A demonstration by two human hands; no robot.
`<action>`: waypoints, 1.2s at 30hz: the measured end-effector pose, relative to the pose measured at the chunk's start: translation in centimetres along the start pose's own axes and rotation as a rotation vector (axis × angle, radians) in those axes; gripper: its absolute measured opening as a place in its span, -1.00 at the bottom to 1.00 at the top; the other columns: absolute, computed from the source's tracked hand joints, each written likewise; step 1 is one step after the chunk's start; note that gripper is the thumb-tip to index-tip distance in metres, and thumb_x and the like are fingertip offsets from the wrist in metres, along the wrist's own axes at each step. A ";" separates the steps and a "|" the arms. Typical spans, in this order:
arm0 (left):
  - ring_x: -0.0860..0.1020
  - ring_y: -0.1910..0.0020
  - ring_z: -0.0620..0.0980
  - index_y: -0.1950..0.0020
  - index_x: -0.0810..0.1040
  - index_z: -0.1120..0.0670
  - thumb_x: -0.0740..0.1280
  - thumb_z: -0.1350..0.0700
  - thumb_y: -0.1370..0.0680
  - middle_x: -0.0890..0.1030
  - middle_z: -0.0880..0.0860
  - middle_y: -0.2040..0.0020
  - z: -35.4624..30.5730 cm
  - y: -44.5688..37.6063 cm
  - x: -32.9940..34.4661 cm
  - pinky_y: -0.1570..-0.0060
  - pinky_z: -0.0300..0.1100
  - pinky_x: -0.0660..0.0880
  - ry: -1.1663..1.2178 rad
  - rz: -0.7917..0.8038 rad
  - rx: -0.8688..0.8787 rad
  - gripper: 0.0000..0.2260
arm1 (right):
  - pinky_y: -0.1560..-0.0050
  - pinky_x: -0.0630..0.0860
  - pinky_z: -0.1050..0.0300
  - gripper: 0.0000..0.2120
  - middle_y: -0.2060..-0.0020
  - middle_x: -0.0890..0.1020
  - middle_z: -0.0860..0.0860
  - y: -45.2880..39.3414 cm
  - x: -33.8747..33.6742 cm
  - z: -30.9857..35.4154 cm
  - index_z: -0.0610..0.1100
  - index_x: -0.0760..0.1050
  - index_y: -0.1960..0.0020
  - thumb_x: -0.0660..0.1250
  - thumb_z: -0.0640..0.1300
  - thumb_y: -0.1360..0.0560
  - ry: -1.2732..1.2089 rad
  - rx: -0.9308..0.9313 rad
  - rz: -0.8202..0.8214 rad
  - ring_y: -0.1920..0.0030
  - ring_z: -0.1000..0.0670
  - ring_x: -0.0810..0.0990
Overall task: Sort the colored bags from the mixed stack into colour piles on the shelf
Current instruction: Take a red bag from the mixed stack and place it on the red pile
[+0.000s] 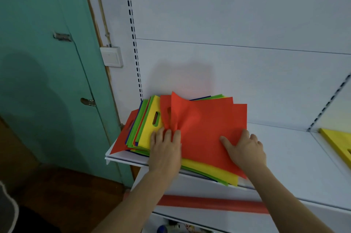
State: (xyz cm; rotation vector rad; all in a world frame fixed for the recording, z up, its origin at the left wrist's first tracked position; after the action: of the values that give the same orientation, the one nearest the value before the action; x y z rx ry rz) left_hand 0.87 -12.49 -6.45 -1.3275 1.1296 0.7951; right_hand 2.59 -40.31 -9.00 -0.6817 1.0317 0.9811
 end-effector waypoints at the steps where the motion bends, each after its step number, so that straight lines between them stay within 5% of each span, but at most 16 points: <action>1: 0.27 -0.55 0.18 -0.58 0.30 -0.03 0.18 0.05 -0.71 0.46 0.03 -0.49 -0.1 -0.1 0.0 -0.55 0.20 0.16 0.019 0.004 0.010 -0.59 | -0.28 0.51 -0.24 -0.24 -0.29 0.55 -0.20 -0.5 -0.3 -0.4 -0.14 0.33 -0.43 0.30 0.42 -0.52 -0.091 0.011 0.016 -0.32 -0.32 0.50; 5: 0.23 -0.58 0.16 -0.62 0.24 -0.02 0.25 0.19 -0.65 0.34 0.01 -0.57 -0.9 -0.3 -0.1 -0.47 0.14 0.35 0.107 0.012 0.092 -0.46 | -0.19 0.56 -0.12 -0.35 -0.01 0.64 0.00 -1.4 -1.9 -0.5 -0.06 0.27 -0.56 0.45 0.02 -0.56 -0.398 -0.042 -0.039 -0.20 -0.25 0.62; 8: 0.27 -0.56 0.13 -0.56 0.37 0.01 0.32 0.24 -0.60 0.39 0.01 -0.53 -1.3 -0.1 -1.0 -0.35 0.14 0.45 0.144 -0.034 0.116 -0.48 | -0.15 0.57 -0.08 -0.40 0.13 0.62 0.16 -2.2 -2.3 -1.4 -0.06 0.34 -0.55 0.40 -0.09 -0.54 -0.508 0.007 -0.070 -0.08 -0.14 0.64; 11: 0.32 -0.55 0.08 -0.37 0.56 -0.02 0.39 0.14 -0.58 0.47 -0.03 -0.46 -0.9 0.0 -2.1 -0.32 0.15 0.45 0.169 -0.160 0.093 -0.65 | -0.10 0.63 -0.13 -0.73 0.14 0.71 0.04 -3.1 -1.4 -1.3 -0.08 0.62 -0.17 0.46 -0.01 -0.52 -0.527 0.021 0.037 0.03 -0.12 0.68; 13: 0.36 -0.51 0.11 -0.08 0.69 -0.01 0.45 0.09 -0.56 0.52 0.00 -0.40 -0.2 -0.2 -3.4 -0.32 0.17 0.44 0.286 -0.280 0.052 -0.89 | -0.05 0.63 -0.12 -0.87 0.16 0.71 -0.01 -3.1 -0.8 -0.8 -0.04 0.63 0.06 0.49 0.00 -0.50 -0.472 -0.010 0.109 0.08 -0.14 0.68; 15: 0.39 -0.46 0.18 0.05 0.71 0.02 0.50 0.13 -0.53 0.54 0.06 -0.39 1.2 -0.5 -4.4 -0.36 0.19 0.43 0.406 -0.376 -0.054 -0.97 | -0.01 0.59 -0.04 -0.87 0.13 0.70 -0.03 -3.2 -0.7 -0.5 -0.06 0.60 0.06 0.47 -0.02 -0.51 -0.378 -0.051 0.112 0.03 -0.17 0.67; 18: 0.30 -0.52 0.23 -0.22 0.63 -0.01 0.50 0.22 -0.50 0.42 0.14 -0.50 3.3 -1.5 -4.4 -0.47 0.16 0.35 0.472 -0.314 -0.274 -0.68 | 0.00 0.50 0.02 -0.72 -0.01 0.66 -0.08 -3.6 -1.0 -0.4 -0.11 0.54 -0.16 0.46 -0.02 -0.51 -0.342 -0.082 0.080 -0.07 -0.19 0.64; 22: 0.32 -0.51 0.16 -0.55 0.38 -0.01 0.47 0.21 -0.48 0.48 0.05 -0.46 5.5 -2.5 -4.1 -0.54 0.13 0.25 0.457 -0.158 -0.456 -0.35 | -0.01 0.59 -0.06 -0.89 0.13 0.70 -0.07 -3.9 -1.2 -0.3 -0.11 0.61 0.01 0.45 -0.08 -0.52 -0.350 -0.116 0.047 0.03 -0.20 0.65; 27: 0.41 -0.42 0.08 -0.51 0.43 -0.04 0.43 0.30 -0.48 0.50 0.00 -0.44 6.2 -2.5 -3.5 -0.35 0.11 0.49 0.567 -0.122 -0.501 -0.38 | 0.09 0.58 -0.08 -0.88 0.23 0.67 -0.09 -3.2 -1.9 -0.9 -0.10 0.57 0.13 0.38 -0.09 -0.57 -0.302 -0.156 -0.106 0.13 -0.23 0.61; 31: 0.67 0.05 -0.04 -0.56 0.33 -0.10 0.45 0.20 -0.50 0.60 -0.02 -0.30 6.3 -2.8 -1.9 0.04 0.03 0.66 0.732 -0.038 -0.529 -0.34 | 0.18 0.53 -0.09 -0.84 0.34 0.56 -0.03 -2.8 -2.5 -1.9 -0.08 0.45 0.17 0.35 -0.11 -0.57 -0.343 -0.154 -0.209 0.22 -0.24 0.56; 36: 0.68 0.01 0.01 -0.49 0.44 0.01 0.55 0.01 -0.49 0.66 -0.08 -0.16 5.6 -5.3 -0.7 -0.06 0.02 0.65 0.745 0.068 -0.468 -0.40 | 0.10 0.42 0.04 -0.90 0.20 0.63 0.08 -2.9 -3.4 -2.9 -0.02 0.50 0.01 0.43 -0.14 -0.56 -0.522 -0.189 -0.249 0.16 -0.07 0.55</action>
State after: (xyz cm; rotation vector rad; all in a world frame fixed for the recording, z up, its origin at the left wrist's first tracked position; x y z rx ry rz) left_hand 6.56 -7.52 -4.66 -2.0868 1.6309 0.6424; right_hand 3.51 -45.11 -6.87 -0.6426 0.3898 0.9733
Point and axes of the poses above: each hand's wrist, its own y-axis away from the middle knuckle, its own x-axis out of the palm, z = x × y, the point moved 9 cm from there along -y, towards the middle knuckle
